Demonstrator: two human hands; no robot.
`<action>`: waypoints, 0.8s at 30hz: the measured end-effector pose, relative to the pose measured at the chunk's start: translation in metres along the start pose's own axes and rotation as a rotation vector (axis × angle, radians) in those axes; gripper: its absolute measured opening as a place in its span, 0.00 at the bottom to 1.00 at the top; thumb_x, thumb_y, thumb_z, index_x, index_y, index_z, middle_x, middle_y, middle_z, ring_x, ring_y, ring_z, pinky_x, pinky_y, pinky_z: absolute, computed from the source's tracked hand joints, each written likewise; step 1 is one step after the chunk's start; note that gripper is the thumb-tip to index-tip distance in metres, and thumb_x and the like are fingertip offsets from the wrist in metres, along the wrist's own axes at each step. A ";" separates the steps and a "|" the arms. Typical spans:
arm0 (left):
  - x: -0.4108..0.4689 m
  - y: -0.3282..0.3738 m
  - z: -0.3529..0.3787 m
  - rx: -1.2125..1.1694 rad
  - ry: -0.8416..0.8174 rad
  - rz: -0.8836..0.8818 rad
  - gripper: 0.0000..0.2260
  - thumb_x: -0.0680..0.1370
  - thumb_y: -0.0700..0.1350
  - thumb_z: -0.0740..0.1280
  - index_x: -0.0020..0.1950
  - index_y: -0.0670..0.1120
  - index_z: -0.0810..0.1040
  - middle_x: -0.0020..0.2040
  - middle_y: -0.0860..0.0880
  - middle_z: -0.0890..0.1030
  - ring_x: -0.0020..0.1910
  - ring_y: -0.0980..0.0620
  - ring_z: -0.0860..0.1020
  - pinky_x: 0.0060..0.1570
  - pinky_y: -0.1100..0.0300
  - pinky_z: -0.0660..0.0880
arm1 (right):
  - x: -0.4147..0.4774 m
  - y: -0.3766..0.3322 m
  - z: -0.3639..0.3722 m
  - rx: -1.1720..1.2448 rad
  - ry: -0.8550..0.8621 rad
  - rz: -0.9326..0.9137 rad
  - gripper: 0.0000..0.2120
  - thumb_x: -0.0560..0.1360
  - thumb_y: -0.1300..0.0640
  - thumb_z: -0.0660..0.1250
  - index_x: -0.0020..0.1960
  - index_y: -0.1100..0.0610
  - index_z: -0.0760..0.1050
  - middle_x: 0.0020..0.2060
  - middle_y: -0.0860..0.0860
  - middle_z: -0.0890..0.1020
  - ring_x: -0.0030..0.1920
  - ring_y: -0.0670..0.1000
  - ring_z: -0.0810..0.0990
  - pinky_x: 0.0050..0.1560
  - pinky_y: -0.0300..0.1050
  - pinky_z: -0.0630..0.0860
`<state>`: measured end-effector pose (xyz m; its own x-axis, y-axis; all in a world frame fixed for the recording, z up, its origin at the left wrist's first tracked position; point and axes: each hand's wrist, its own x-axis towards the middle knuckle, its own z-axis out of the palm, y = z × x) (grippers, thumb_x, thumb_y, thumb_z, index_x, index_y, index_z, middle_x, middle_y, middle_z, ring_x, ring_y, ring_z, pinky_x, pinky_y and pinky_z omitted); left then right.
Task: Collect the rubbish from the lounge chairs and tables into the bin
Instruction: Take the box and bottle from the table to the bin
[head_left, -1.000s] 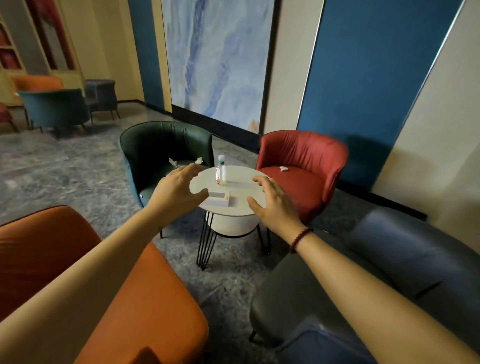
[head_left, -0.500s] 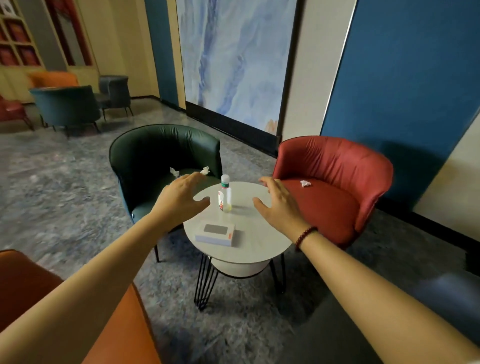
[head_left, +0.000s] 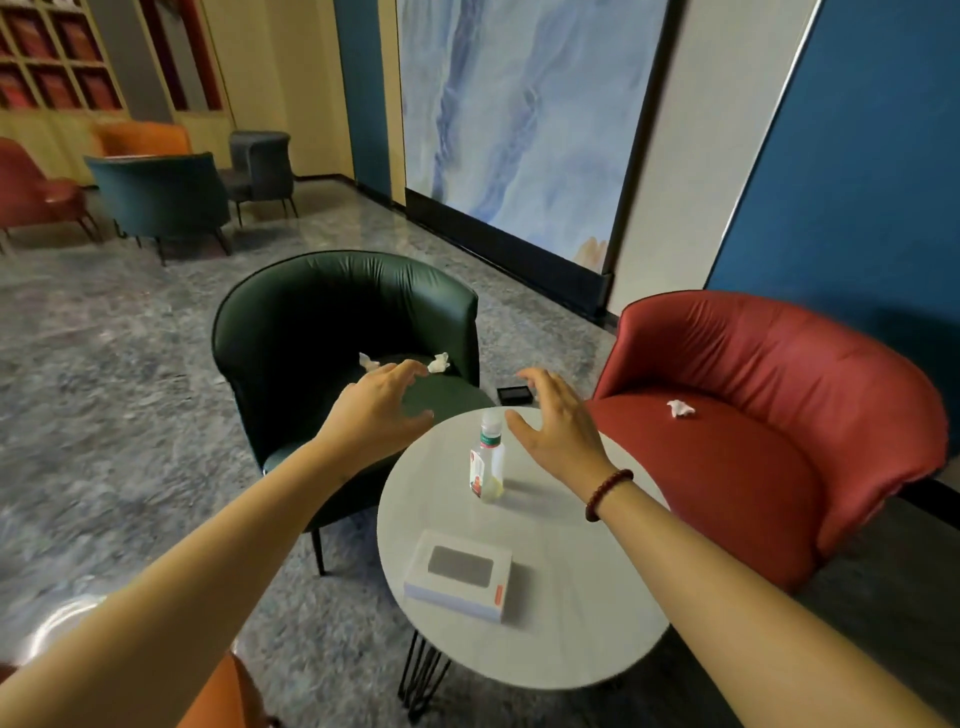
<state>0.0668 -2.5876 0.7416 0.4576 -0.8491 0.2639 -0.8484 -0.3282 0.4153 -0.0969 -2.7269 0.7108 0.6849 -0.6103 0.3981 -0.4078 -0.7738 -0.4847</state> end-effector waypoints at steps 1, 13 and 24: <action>0.017 -0.011 0.003 0.001 -0.011 -0.017 0.22 0.72 0.47 0.68 0.65 0.46 0.71 0.60 0.45 0.77 0.57 0.45 0.75 0.58 0.49 0.72 | 0.020 0.001 0.011 -0.001 -0.022 -0.002 0.21 0.74 0.54 0.65 0.64 0.58 0.66 0.60 0.56 0.74 0.60 0.55 0.71 0.59 0.48 0.67; 0.104 -0.115 0.147 -0.084 -0.280 -0.141 0.22 0.72 0.51 0.68 0.65 0.50 0.69 0.62 0.48 0.76 0.59 0.49 0.75 0.60 0.52 0.73 | 0.108 0.086 0.150 -0.084 -0.170 0.117 0.23 0.72 0.52 0.65 0.65 0.57 0.66 0.61 0.56 0.73 0.60 0.58 0.71 0.58 0.51 0.67; 0.047 -0.136 0.302 -0.066 -0.721 -0.129 0.30 0.72 0.62 0.64 0.70 0.55 0.61 0.71 0.51 0.66 0.69 0.48 0.64 0.68 0.49 0.60 | 0.107 0.154 0.238 -0.108 -0.201 0.144 0.22 0.71 0.57 0.68 0.63 0.58 0.68 0.60 0.58 0.73 0.57 0.58 0.73 0.57 0.53 0.68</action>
<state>0.1235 -2.7073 0.4346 0.2451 -0.8741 -0.4193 -0.7713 -0.4379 0.4619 0.0573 -2.8714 0.4935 0.7169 -0.6777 0.1636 -0.5643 -0.7018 -0.4349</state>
